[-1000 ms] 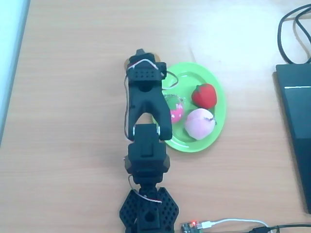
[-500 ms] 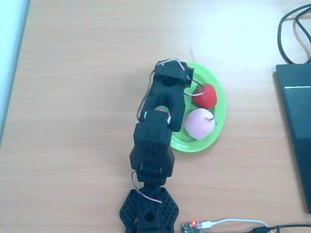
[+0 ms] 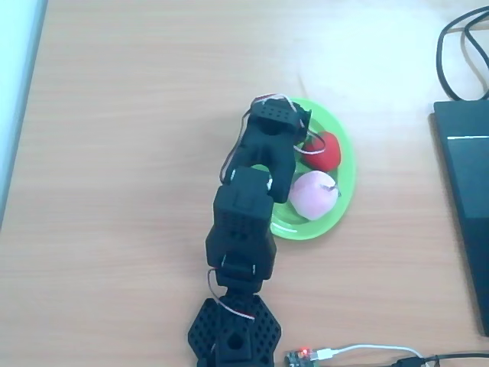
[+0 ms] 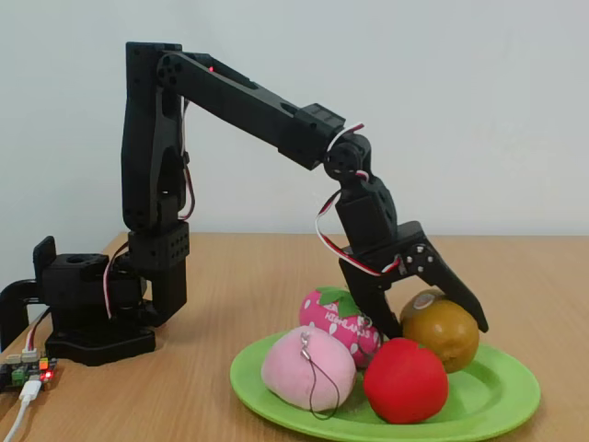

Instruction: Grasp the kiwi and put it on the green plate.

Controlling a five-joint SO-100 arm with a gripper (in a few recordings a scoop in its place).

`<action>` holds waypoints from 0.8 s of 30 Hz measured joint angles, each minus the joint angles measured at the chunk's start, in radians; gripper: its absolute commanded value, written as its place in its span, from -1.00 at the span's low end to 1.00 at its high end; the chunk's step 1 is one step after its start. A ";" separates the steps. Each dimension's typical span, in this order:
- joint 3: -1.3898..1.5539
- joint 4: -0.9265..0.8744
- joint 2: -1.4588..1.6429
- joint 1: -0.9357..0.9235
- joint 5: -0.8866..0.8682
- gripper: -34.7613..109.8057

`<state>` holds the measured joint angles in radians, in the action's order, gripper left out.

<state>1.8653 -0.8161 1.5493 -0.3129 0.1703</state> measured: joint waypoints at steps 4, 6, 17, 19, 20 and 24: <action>0.000 0.000 0.000 0.000 0.000 -0.13; 0.000 0.000 0.000 0.000 0.000 -0.13; -0.006 0.000 -0.015 -0.002 0.002 -0.10; -0.006 0.000 -0.015 -0.002 0.002 -0.07; -0.006 0.000 -0.015 -0.002 0.002 -0.05; -0.006 0.000 -0.015 -0.002 0.002 -0.01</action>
<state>1.8592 -0.8161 1.5340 -0.3145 0.1718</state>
